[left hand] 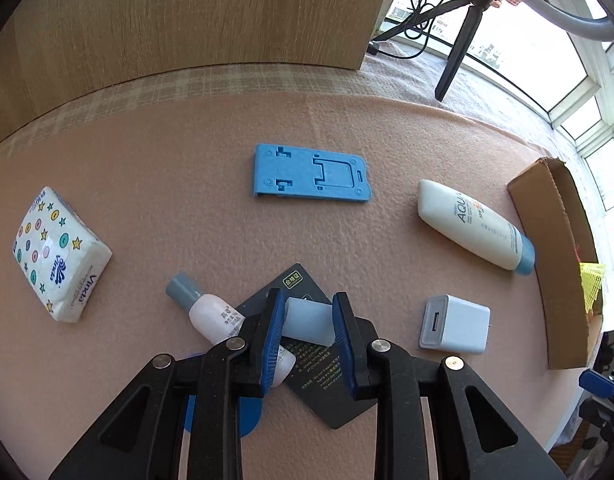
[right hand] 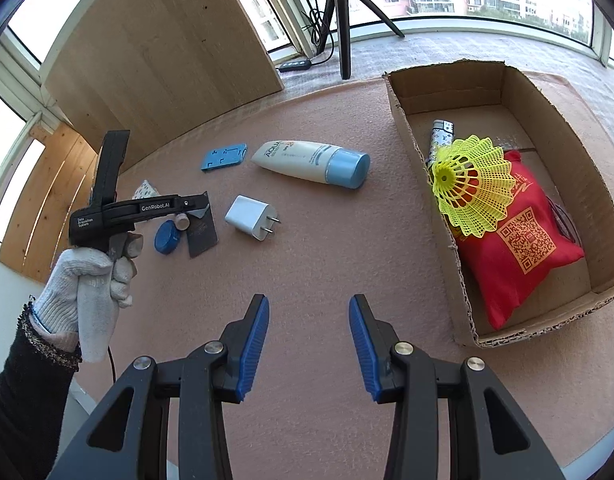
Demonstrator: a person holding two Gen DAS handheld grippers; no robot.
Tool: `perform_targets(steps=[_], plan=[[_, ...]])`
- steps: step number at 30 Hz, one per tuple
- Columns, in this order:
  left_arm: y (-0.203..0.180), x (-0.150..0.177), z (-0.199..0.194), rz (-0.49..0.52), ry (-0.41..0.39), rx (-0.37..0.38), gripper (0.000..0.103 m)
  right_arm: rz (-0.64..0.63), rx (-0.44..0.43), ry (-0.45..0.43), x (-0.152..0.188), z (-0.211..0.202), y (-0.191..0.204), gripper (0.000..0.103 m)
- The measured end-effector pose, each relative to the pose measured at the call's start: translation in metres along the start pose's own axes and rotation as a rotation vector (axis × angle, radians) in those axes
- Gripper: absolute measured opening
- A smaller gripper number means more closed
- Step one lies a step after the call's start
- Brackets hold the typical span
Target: Organize objects
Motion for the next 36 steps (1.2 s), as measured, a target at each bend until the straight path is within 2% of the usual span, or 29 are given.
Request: perform_targets(steps=[6,11,18,22,26,28,31,36], plan=[[-0.016,0.041,-0.010,0.014,-0.010,0.056,0.026,-0.029,-0.021,0.013,0.003,0.006,0.014,0.038],[-0.037,0.072,-0.018,0.067,-0.010,0.110,0.026,-0.045,-0.038,0.027,0.006,0.010,0.022,0.038],[-0.061,0.095,-0.021,0.082,0.000,0.190,0.026,-0.061,-0.045,0.045,0.010,0.016,0.029,0.038],[-0.055,0.104,-0.035,0.058,-0.009,0.180,0.028,-0.079,-0.053,0.073,0.014,0.023,0.032,0.038],[-0.044,0.118,-0.051,0.070,-0.037,0.142,0.033,-0.127,-0.048,0.103,0.017,0.035,0.042,0.039],[-0.034,0.127,-0.056,0.068,-0.040,0.116,0.033,-0.166,-0.049,0.117,0.019,0.041,0.050,0.043],[-0.024,0.135,-0.058,0.052,-0.026,0.124,0.033,-0.171,-0.042,0.130,0.019,0.051,0.056,0.044],[-0.036,0.130,-0.055,0.109,-0.045,0.110,0.033,-0.154,-0.040,0.127,0.016,0.054,0.059,0.044]])
Point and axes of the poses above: each gripper's, at about its wrist camera, not at the fingertips, and z roughly the way its jaws point, y to its left, x to its underside, the point moved 4 cm from there along z, roughly the way its jaws point, and after that the axes turned 5 degrees about -x, right-handed, at the moved point
